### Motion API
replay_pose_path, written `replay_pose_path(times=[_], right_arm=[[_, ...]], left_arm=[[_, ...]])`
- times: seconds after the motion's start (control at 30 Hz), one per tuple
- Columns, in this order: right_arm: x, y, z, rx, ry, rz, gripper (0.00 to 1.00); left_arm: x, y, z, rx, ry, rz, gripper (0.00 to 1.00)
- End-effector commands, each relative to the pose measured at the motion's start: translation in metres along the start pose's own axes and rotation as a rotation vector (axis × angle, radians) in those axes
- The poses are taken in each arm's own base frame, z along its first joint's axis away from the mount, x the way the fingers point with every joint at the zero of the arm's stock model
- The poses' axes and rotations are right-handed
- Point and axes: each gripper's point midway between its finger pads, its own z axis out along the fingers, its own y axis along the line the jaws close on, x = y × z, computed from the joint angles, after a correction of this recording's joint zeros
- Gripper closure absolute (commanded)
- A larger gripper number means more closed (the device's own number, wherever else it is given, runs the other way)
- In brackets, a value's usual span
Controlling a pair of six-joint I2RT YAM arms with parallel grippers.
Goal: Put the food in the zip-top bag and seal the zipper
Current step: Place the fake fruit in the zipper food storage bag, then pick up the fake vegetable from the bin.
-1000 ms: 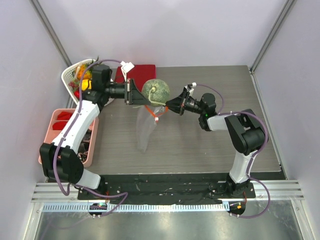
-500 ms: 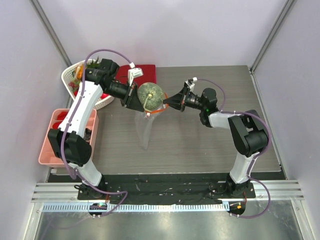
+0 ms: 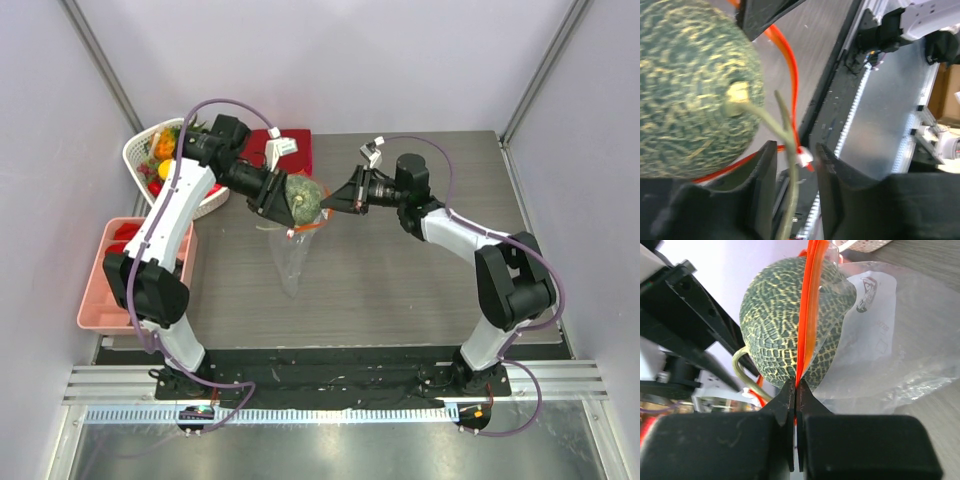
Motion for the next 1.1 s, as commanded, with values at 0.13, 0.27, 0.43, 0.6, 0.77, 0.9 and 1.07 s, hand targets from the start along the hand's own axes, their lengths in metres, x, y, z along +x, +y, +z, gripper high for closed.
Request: replay_pose_path(times=[0.13, 0.27, 0.43, 0.6, 0.77, 0.9, 1.07], right_arm=[[0.005, 0.025, -0.003, 0.02, 0.061, -0.271, 0.99], [0.006, 0.024, -0.005, 0.038, 0.082, -0.303, 0.99], [0.005, 0.027, -0.006, 0.035, 0.085, -0.324, 0.99], [0.006, 0.037, -0.007, 0.018, 0.085, -0.347, 0.99], [0.0, 0.063, -0.012, -0.009, 0.069, -0.376, 0.99], [-0.006, 0.067, -0.016, 0.032, 0.048, -0.415, 0.99], [0.004, 0.041, -0.017, 0.102, 0.083, -0.369, 0.99]], left_arm=[[0.017, -0.072, -0.031, 0.06, 0.037, -0.156, 0.39], [-0.015, -0.059, -0.049, -0.021, -0.132, -0.144, 0.39], [-0.016, -0.011, -0.064, -0.243, -0.232, -0.194, 0.45], [-0.005, 0.013, -0.07, -0.389, -0.234, -0.165, 0.45], [-0.023, 0.05, -0.114, -0.627, -0.373, -0.164, 0.29], [-0.04, 0.099, -0.175, -0.903, -0.452, -0.178, 0.15], [-0.044, 0.151, -0.205, -1.068, -0.383, -0.183, 0.0]])
